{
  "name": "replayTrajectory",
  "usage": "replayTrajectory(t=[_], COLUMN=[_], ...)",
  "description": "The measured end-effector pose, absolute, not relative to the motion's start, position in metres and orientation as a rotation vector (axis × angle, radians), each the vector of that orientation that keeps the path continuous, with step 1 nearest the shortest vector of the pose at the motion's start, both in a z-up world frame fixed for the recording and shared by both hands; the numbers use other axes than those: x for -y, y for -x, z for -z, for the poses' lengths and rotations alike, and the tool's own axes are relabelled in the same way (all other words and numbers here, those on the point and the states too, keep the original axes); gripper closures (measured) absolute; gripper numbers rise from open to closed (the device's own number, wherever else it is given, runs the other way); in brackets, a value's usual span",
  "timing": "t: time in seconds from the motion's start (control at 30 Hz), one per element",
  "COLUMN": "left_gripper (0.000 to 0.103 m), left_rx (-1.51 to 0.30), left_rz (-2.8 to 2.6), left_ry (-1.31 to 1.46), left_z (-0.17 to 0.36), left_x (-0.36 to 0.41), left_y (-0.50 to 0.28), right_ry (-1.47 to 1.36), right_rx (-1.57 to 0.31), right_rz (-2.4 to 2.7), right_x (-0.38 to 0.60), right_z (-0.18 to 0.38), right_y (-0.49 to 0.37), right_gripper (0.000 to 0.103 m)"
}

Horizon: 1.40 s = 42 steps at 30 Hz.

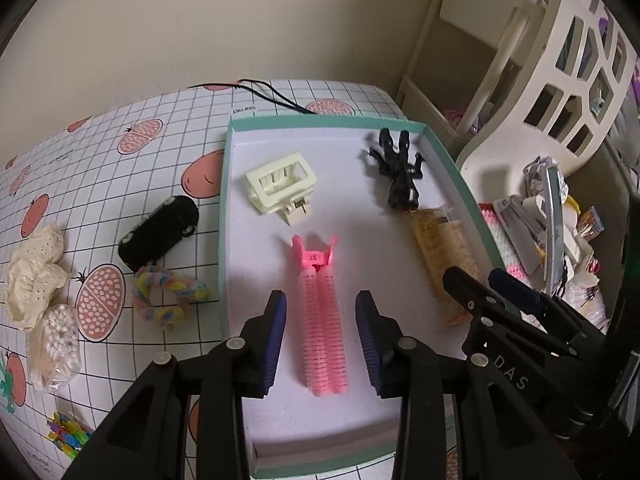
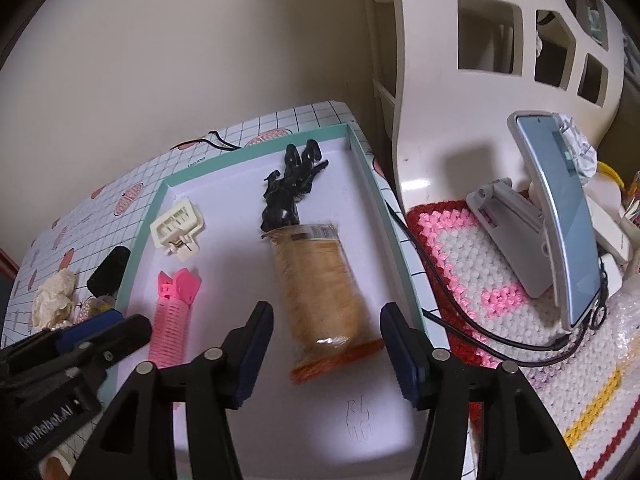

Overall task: Organize objects
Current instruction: 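Open both tools releasing the roller and snack bar, then withdraw from the tray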

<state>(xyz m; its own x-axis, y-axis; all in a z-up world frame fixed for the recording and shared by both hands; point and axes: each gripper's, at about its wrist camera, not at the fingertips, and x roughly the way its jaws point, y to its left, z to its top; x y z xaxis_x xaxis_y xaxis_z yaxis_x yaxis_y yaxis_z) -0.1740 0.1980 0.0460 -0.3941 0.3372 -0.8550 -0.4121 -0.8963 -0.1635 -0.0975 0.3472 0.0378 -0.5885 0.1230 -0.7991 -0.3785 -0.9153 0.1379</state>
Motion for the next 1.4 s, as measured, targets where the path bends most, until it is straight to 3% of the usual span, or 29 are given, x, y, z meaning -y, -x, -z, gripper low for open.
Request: replayTrajectory(t=[0.33, 0.4, 0.8, 0.87, 1.0, 1.17, 1.27, 1.4], left_gripper=[0.064, 0.054, 0.039, 0.023, 0.020, 0.017, 0.005, 0.004], left_rx=[-0.058, -0.048, -0.032, -0.035, -0.030, 0.001, 0.043, 0.103], left_rz=[-2.381, -2.394, -2.480, -2.498, -2.527, -2.561, -2.583, -2.606], left_ry=[1.371, 1.383, 1.444, 1.449, 1.453, 1.452, 1.440, 1.421], left_z=[-0.060, -0.059, -0.055, -0.054, -0.054, -0.054, -0.056, -0.060], left_x=[-0.176, -0.170, -0.140, -0.135, -0.127, -0.115, -0.106, -0.094], left_y=[0.179, 0.180, 0.187, 0.187, 0.189, 0.191, 0.192, 0.192], right_ry=[1.228, 1.238, 1.270, 1.275, 1.273, 1.275, 1.278, 1.281], right_rx=[-0.399, -0.389, -0.343, -0.326, -0.325, -0.300, -0.282, -0.287], right_rz=[-2.563, -2.569, -2.605, -2.608, -2.607, -2.612, -2.618, -2.623], right_x=[-0.334, -0.331, -0.314, -0.312, -0.309, -0.303, -0.298, -0.294], right_z=[-0.044, -0.044, -0.043, -0.044, -0.045, -0.047, -0.048, -0.048], right_y=[0.107, 0.108, 0.112, 0.112, 0.112, 0.113, 0.113, 0.114], right_gripper=[0.043, 0.040, 0.014, 0.012, 0.001, 0.000, 0.000, 0.000])
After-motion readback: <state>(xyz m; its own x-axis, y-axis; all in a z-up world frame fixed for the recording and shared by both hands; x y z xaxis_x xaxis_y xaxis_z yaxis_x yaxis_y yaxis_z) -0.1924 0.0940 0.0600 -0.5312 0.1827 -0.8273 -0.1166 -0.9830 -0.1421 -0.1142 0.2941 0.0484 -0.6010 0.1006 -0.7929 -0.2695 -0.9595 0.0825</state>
